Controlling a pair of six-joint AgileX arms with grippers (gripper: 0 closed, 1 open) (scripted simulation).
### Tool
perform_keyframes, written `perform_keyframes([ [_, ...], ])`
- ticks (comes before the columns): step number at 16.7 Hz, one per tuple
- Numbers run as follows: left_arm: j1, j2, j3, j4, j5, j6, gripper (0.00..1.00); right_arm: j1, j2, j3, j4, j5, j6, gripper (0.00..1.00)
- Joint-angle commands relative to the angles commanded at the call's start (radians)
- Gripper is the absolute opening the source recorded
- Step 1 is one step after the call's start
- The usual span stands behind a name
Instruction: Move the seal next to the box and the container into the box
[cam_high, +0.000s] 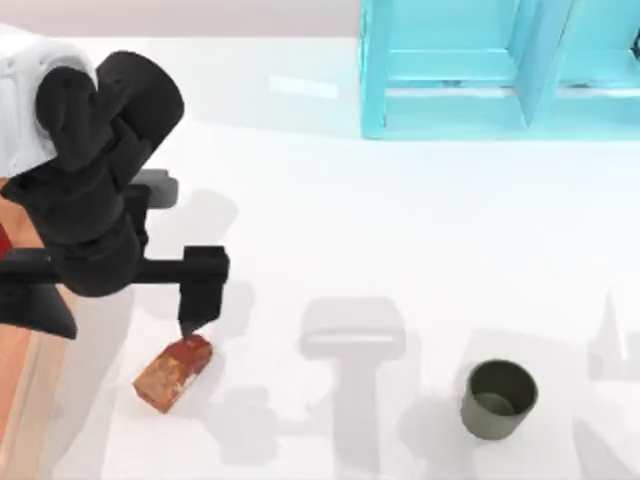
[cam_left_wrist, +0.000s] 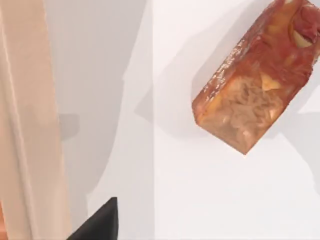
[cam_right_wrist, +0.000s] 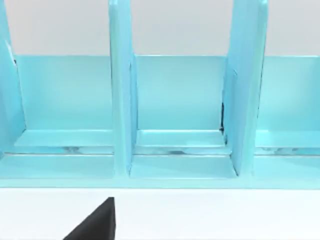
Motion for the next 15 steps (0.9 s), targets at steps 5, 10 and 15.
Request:
perform_keyframes([
  [5, -0.003, -0.035, 0.177, -0.213, -0.001, 0.001, 1.00, 0.000, 0.000, 0.000, 0.000, 0.000, 0.000, 1.00],
  [10, -0.001, -0.037, 0.190, -0.226, -0.001, 0.002, 1.00, 0.000, 0.000, 0.000, 0.000, 0.000, 0.000, 1.00],
  [15, -0.058, 0.060, 0.295, -0.263, 0.001, -0.055, 1.00, 0.000, 0.000, 0.000, 0.000, 0.000, 0.000, 1.00],
])
